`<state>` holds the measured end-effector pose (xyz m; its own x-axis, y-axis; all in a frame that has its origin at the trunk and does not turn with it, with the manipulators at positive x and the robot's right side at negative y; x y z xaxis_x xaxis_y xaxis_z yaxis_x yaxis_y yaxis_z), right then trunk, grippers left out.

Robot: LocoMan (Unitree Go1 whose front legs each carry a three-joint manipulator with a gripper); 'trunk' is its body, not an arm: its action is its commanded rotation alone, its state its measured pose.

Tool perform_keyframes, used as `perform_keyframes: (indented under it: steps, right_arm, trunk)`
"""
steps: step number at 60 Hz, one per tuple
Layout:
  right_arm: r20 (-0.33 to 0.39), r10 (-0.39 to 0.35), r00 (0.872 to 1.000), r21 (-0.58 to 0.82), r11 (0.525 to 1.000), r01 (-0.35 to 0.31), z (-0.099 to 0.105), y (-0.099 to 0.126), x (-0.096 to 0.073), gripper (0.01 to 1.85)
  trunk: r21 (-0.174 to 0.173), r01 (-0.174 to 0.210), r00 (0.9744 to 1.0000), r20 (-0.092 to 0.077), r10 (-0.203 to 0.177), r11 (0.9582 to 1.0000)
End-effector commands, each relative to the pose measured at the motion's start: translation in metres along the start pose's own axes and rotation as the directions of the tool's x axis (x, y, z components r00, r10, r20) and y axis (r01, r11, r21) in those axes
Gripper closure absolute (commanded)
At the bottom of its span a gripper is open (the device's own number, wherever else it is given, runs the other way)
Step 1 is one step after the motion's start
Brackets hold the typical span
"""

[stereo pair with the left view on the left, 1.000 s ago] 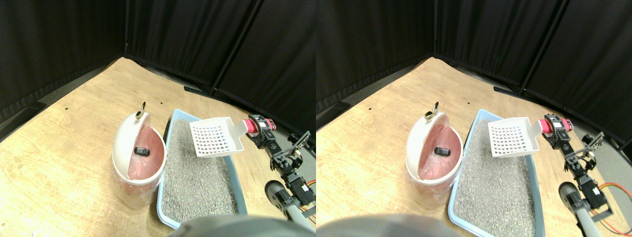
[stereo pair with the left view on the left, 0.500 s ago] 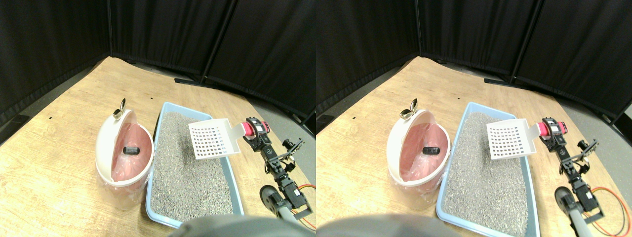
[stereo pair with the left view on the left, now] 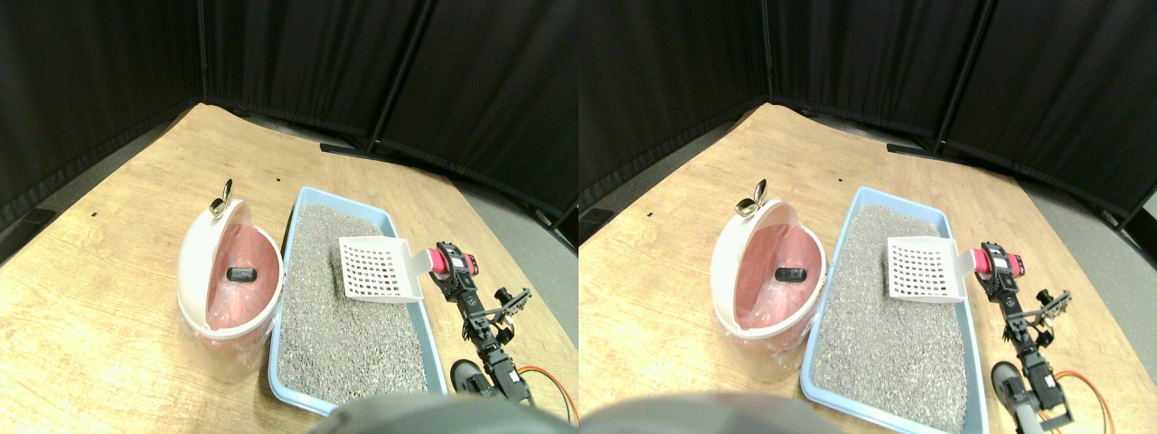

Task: Scoop (unimanual)

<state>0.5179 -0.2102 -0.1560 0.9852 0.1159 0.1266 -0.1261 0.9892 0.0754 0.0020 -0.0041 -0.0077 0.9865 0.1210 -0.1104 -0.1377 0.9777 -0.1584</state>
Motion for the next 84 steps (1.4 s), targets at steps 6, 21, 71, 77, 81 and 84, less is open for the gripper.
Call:
perform_keyframes:
  steps: [6,21,71,77,81,84]
  right_arm:
    - [0.069,-0.002,0.998,0.027,1.0,0.001,-0.005,-0.004,-0.002,1.8]
    - [0.012,-0.065,0.998,0.07,0.995,0.064,-0.024,-0.006,-0.012,1.8]
    - [-0.283,-0.111,0.953,0.063,0.989,0.134,-0.026,-0.014,-0.016,0.37]
    - [-0.308,-0.081,0.948,0.092,0.989,0.114,-0.02,-0.013,-0.016,0.27]
    - [-0.32,-0.081,0.944,0.079,0.991,0.112,-0.016,-0.013,-0.017,0.26]
    - [-0.318,-0.071,0.945,0.086,0.991,0.104,-0.012,-0.011,-0.02,0.26]
  trunk:
    - [-0.01,0.0,1.0,0.001,0.0,0.9999]
    - [0.002,0.002,1.0,-0.003,-0.002,1.0]
    - [0.001,0.003,0.9999,-0.012,-0.002,1.0]
    - [0.0,0.002,0.9999,-0.01,-0.002,1.0]
    - [0.001,0.002,1.0,-0.009,-0.002,1.0]
    - [0.003,0.003,0.9999,-0.01,-0.003,1.0]
